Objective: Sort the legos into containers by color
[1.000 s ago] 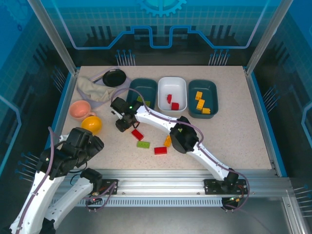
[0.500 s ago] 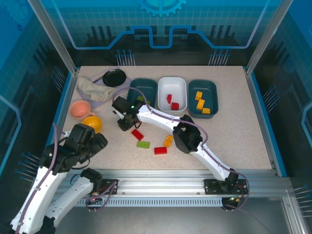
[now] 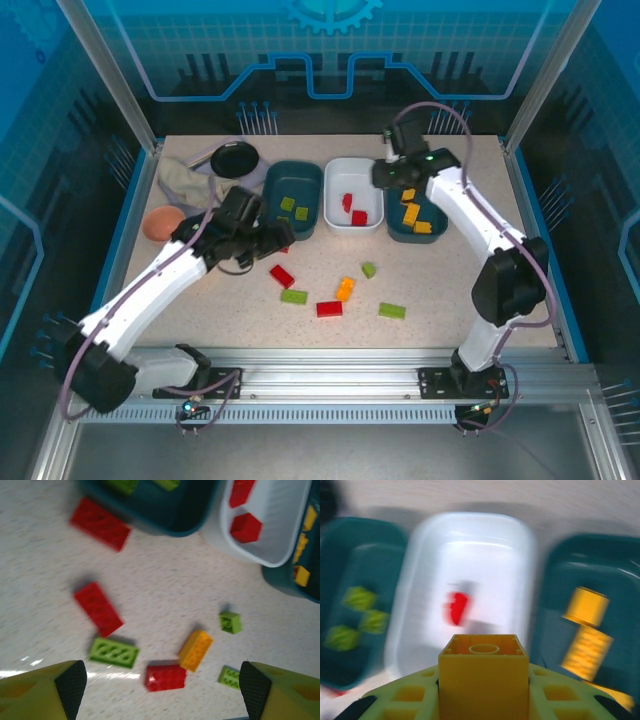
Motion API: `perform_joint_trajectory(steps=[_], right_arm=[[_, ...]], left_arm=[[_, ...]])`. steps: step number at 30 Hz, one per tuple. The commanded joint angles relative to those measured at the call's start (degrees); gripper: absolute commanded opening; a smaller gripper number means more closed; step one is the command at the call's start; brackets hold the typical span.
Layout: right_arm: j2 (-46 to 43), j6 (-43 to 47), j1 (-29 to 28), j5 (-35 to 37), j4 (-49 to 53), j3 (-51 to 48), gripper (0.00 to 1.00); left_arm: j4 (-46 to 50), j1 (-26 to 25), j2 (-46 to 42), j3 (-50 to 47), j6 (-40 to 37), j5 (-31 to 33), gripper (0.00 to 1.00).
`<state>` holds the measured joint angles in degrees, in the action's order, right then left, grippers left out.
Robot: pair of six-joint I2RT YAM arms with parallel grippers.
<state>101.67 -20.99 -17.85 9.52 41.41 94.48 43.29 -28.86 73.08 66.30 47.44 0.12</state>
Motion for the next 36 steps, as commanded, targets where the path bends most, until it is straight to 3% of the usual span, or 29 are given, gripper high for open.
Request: perform_joint_trajectory(steps=[1,6,11,20,28,32,36], right_arm=[[4.78,0.66,4.99,3.09,4.28,0.46,0.25],[16.12,1.17,10.83,5.83,7.64,9.83,0.25],[26.0,0.61,12.04,6.65,12.2,20.05,0.26],[31.31,-0.63,12.31,8.38,15.02,24.09,0.38],[25.87,-0.05,11.12,7.67,14.58,23.6,0.61],[19.0,-0.54,9.31,6.71,13.75,22.16,0.63],[5.33,0.54,5.6,4.71,7.38,11.18,0.62]], left_arm=[[-7.09,-1.79,6.3,5.87,-1.87,-3.36,0.84],[-11.58,-2.92,14.79,11.7,-0.8,-6.15,0.84],[-11.72,-4.04,21.76,17.55,-1.68,-7.22,0.83],[-8.97,-5.74,28.32,22.07,-4.1,-8.86,0.82],[-5.96,-7.88,31.71,24.01,-5.29,-10.61,0.79],[-2.59,-9.93,35.16,27.08,-5.19,-10.39,0.78],[1.81,-11.53,39.58,30.31,-1.39,-10.01,0.78]])
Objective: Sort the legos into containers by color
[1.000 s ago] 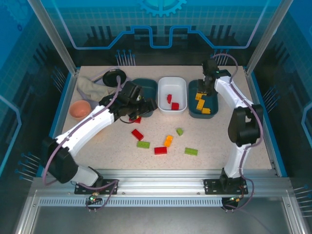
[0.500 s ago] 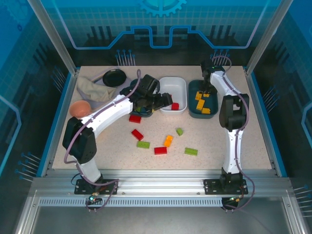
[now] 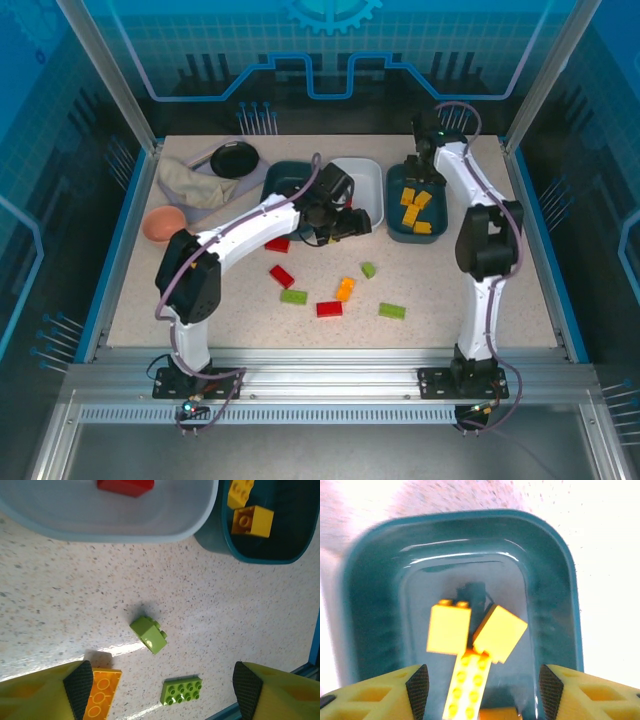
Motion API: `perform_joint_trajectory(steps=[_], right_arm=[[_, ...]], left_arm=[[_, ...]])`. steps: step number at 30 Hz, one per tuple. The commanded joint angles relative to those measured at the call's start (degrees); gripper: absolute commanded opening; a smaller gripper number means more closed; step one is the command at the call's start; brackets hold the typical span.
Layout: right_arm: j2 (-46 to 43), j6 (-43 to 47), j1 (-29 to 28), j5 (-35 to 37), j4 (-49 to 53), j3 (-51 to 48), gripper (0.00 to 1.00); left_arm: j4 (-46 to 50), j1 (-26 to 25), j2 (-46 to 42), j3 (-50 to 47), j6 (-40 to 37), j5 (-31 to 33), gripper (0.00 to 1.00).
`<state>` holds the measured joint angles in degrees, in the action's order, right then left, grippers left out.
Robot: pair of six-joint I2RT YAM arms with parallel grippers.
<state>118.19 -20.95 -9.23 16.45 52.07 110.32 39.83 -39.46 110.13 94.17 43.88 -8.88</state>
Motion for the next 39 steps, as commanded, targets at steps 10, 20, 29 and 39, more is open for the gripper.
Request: perform_joint_trajectory(steps=[10,20,29,39], right_arm=[[-51.67,-2.02,-12.1,-12.81,-13.0,-46.49,0.66],[-73.29,-7.43,-14.91,-17.21,-4.55,-57.85,0.68],[-74.69,-6.74,-14.92,-16.84,-3.25,-57.38,0.68],[-74.55,-5.14,-14.87,-18.67,-3.84,-56.84,0.68]], left_arm=[[9.02,-4.19,12.79,9.54,17.12,-5.06,0.78],[13.42,-5.71,21.19,15.94,23.53,-5.39,0.66],[16.62,-6.6,25.43,20.13,24.94,-3.1,0.48],[18.31,-6.65,24.11,21.83,23.9,1.59,0.19]])
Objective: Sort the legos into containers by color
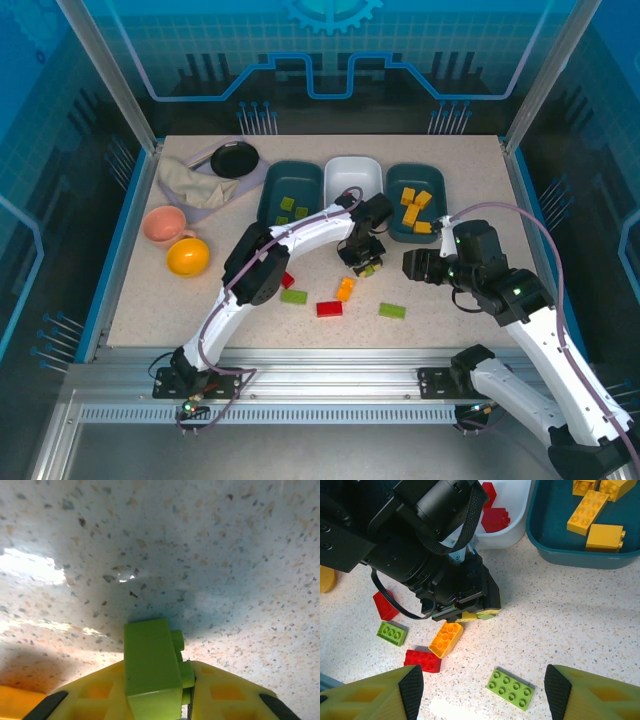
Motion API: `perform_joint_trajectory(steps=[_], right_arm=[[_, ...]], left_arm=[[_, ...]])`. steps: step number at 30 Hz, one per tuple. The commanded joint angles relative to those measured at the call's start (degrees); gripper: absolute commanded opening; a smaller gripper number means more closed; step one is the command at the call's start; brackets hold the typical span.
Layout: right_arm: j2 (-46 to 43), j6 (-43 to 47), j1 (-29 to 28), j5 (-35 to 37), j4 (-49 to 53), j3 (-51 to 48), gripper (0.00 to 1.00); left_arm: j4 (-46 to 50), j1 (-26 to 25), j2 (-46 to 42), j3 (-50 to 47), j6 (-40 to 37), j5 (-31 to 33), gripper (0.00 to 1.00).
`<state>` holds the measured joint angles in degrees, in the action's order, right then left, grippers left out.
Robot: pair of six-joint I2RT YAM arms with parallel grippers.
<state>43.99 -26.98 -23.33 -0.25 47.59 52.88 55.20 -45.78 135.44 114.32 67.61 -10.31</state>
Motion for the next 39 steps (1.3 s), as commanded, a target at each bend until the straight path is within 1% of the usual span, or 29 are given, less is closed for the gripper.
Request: perform_joint_trajectory(steps=[1,5,7,9,11,14,17,19,21,23,26,30,32,35,36,39], right_arm=[[-0.45,1.31,-0.77,-3.58,-0.18,0.55,0.68],[-0.33,2.54,-0.67,-14.82,-7.34,-0.23,0.68],[0.91,1.72,-0.68,-20.37,-12.14,-0.74,0.68],[2.95,0.56,-0.96,-22.81,-16.1,-1.19,0.68],[5.14,-0.38,-1.5,-23.68,-19.0,-1.37,0.68],[8.22,-1.49,-2.41,-22.57,-23.48,-1.06,0.68],[11.65,-2.34,-3.33,-20.25,-27.07,0.19,0.68],[14.24,-2.61,-3.97,-17.83,-28.87,1.67,0.68],[16.74,-3.14,-4.91,-13.79,-29.22,3.31,0.68],[19.02,-3.97,-5.3,-11.35,-30.44,4.64,0.69],[21.97,-5.51,-5.5,-9.62,-32.49,6.41,0.69],[25.99,-5.54,-5.59,-9.33,-31.0,9.95,0.69],[26.99,-5.38,-5.58,-9.25,-30.47,10.64,0.69],[28.36,-4.89,-5.72,-8.68,-28.83,11.56,0.69],[28.99,-4.45,-5.71,-8.4,-27.77,12.06,0.69],[30.53,-2.5,-6.5,-6.82,-25.54,13.06,0.69]], left_arm=[[3.53,-0.34,-2.52,1.69,-0.18,4.42,0.19],[6.24,1.0,-8.47,1.12,-2.62,10.08,0.18],[7.0,2.87,-11.65,0.02,-4.21,11.96,0.18],[7.44,5.17,-13.98,-0.79,-6.12,13.48,0.19],[7.79,7.68,-15.49,-1.05,-8.47,14.83,0.19],[7.5,12.85,-16.17,-0.98,-11.42,14.92,0.19],[4.73,17.68,-15.7,-0.62,-14.7,14.81,0.2],[2.96,20.59,-13.86,0.58,-16.37,13.73,0.2],[2.88,22.71,-10.92,3.59,-17.52,13.17,0.2],[2.79,24.44,-7.56,7.1,-18.47,12.48,0.21],[2.84,26.12,-2.19,13.06,-19.55,11.68,0.21],[4.45,27.39,5.07,21.29,-19.67,10.71,0.22],[5.01,27.92,7.57,23.41,-19.29,10.05,0.23],[5.18,28.35,9.2,24.12,-18.71,9.31,0.26],[5.23,28.46,9.36,24.11,-18.75,8.89,0.29],[5.31,28.47,8.78,24.04,-19.08,7.7,0.43]])
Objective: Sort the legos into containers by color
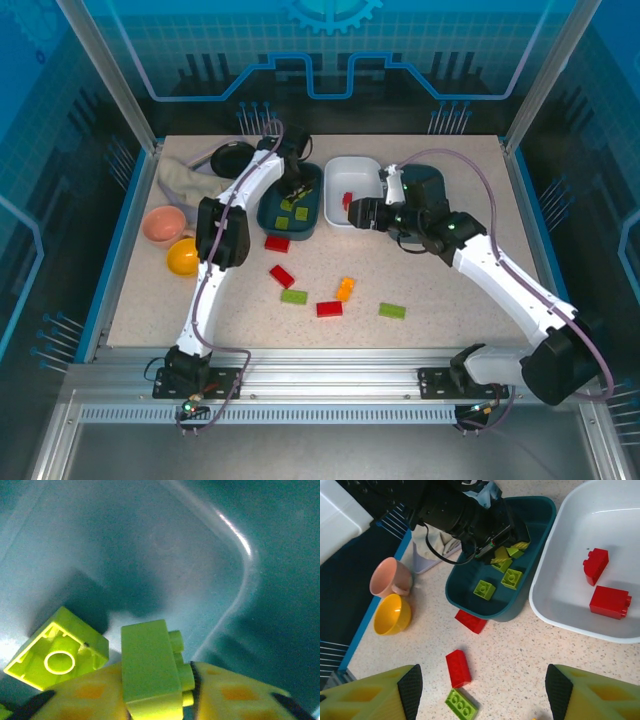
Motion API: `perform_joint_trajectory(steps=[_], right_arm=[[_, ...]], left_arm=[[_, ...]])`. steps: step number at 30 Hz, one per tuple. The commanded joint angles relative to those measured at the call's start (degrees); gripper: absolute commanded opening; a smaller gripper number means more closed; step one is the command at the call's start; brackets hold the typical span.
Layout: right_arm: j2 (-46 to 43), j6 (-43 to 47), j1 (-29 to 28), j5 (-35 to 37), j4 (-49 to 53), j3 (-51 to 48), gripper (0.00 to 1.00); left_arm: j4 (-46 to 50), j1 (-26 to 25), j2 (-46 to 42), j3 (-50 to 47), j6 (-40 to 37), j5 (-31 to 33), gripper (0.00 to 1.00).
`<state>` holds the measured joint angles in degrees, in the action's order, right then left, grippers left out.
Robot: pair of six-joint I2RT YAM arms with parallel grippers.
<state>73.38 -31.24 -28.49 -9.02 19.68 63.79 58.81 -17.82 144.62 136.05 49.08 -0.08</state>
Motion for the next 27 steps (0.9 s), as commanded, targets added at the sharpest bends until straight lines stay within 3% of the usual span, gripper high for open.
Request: perform_joint_trajectory(steps=[1,4,11,17,20,22,27], right_arm=[[1.75,2.74,-1.87,2.72,3.48,2.7,0.69],[3.98,5.81,-3.81,4.57,6.51,4.71,0.69],[12.21,12.47,-10.79,8.0,11.21,9.99,0.68],[25.63,11.38,-18.22,12.23,17.09,19.82,0.72],[32.28,3.74,-20.22,14.67,19.69,25.99,0.85],[36.7,-3.55,-21.4,15.15,19.9,29.39,1.0],[47.71,-16.35,-24.42,20.0,25.22,40.9,1.0]], left_arm=[[1.85,0.51,-0.92,2.31,-0.56,-2.72,0.48],[2.29,0.51,-3.35,2.28,-0.91,-2.98,0.59],[4.43,0.75,-16.31,-3.05,-1.75,0.46,0.7],[0.06,3.71,-40.44,-30.78,-0.48,4.64,0.77],[-1.34,4.26,-52.87,-44.82,0.11,7.49,0.78],[-2.61,4.24,-61.54,-55.5,1.64,8.19,0.79],[-3.11,4.2,-80.57,-74.18,4.96,9.23,0.8]])
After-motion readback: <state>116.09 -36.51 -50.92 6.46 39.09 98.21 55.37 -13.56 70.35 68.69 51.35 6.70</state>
